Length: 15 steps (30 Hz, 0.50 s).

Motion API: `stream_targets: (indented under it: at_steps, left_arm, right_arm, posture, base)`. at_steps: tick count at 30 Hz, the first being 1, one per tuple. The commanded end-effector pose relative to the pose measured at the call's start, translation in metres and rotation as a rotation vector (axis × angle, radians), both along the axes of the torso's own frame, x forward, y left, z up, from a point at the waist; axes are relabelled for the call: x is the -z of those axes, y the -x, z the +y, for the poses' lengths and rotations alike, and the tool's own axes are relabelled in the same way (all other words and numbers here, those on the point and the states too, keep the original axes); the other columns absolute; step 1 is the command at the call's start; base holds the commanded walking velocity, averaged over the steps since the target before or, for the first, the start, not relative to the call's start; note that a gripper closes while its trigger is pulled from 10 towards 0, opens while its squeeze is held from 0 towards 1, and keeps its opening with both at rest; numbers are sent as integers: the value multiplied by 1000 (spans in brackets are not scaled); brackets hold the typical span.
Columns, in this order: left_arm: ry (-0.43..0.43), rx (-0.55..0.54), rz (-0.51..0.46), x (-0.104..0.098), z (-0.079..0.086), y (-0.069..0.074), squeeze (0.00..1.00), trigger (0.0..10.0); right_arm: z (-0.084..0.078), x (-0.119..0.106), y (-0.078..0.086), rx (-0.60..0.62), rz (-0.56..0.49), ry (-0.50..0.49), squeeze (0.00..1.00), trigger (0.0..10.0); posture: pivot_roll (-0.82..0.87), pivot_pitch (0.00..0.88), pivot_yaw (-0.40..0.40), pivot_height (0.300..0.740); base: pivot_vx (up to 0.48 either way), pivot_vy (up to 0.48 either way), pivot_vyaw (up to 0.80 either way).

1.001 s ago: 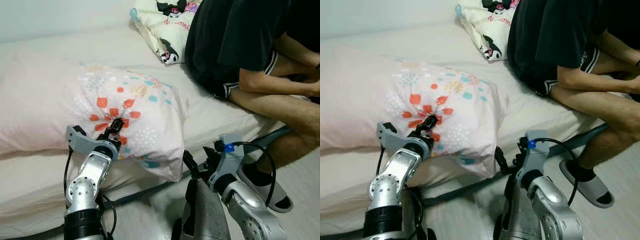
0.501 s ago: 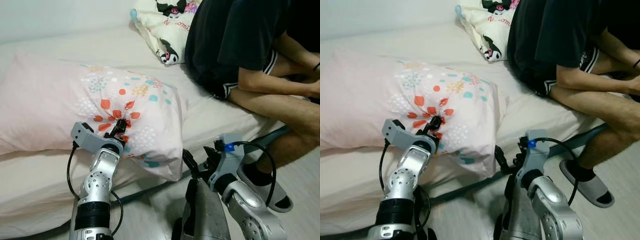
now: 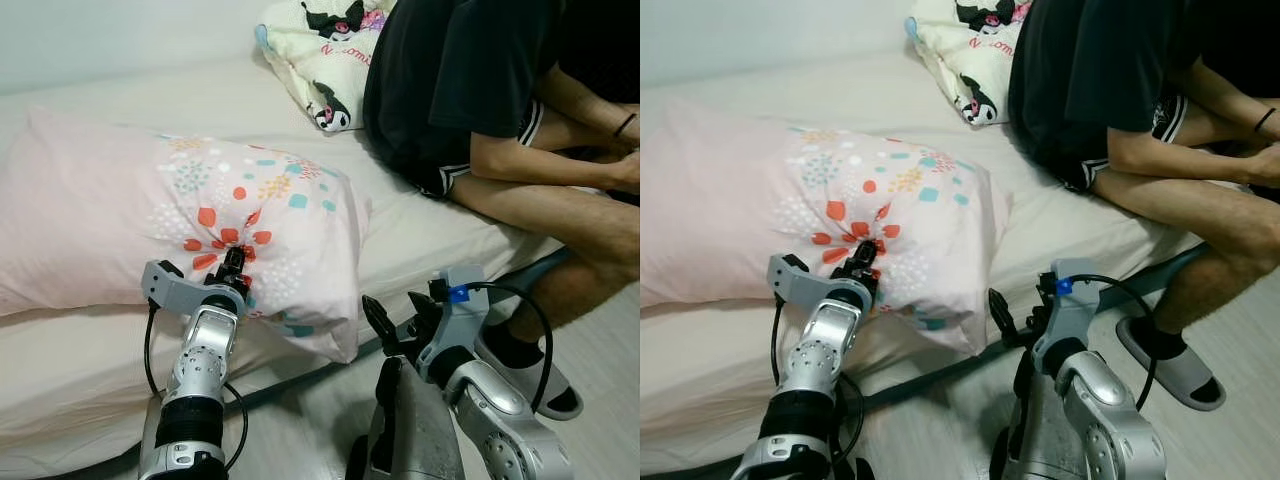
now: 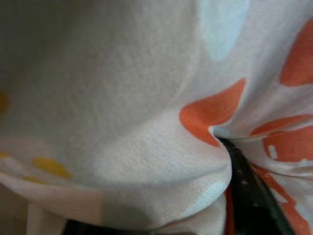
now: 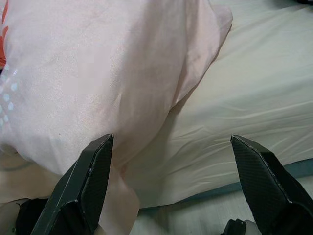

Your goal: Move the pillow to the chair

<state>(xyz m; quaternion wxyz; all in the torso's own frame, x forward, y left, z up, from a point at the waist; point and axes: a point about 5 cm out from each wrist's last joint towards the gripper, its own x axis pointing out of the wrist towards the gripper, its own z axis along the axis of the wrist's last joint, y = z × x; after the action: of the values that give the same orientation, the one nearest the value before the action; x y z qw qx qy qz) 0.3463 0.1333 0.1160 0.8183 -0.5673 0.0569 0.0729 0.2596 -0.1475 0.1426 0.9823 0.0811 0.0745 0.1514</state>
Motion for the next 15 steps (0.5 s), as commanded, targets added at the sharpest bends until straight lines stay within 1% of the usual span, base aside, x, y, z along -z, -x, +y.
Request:
stream_targets:
  at_steps: [1,9,11,12,13,14,15]
  left_arm:
    - [90,91,-74,-30,-43,-15,0,0]
    - [113,69,-119,-37,-38,-19,0,0]
    - [116,75,-173,-49,-37,-21,0,0]
    - [116,75,-173,-49,-37,-21,0,0]
    - [108,83,-216,-59,-36,-21,0,0]
    - [106,85,-223,-60,-36,-22,0,0]
    - [45,112,-297,-75,-34,-21,0,0]
  right_arm:
    - [-1,3,1,8,15,9,0,10000]
    - [-1,2,0,7,12,7,0,10000]
    - [-1,1,0,7,4,7,0,10000]
    - [-1,1,0,7,4,7,0,10000]
    - [-1,0,0,6,-7,2,0,10000]
    - [-1,0,0,6,-9,1,0,10000]
    - [-1,-1,1,-1,-18,-4,0,10000]
  posture:
    - [-131,231,-13,355]
    - [-132,229,-13,355]
    - [-132,228,-13,355]
    - [-132,228,-13,355]
    - [-131,227,-13,355]
    - [-131,227,-13,355]
    - [-125,225,-12,360]
  base:
    - [0,0,0]
    - [0,0,0]
    - [0,0,0]
    - [0,0,0]
    - [0,0,0]
    - [0,0,0]
    - [0,0,0]
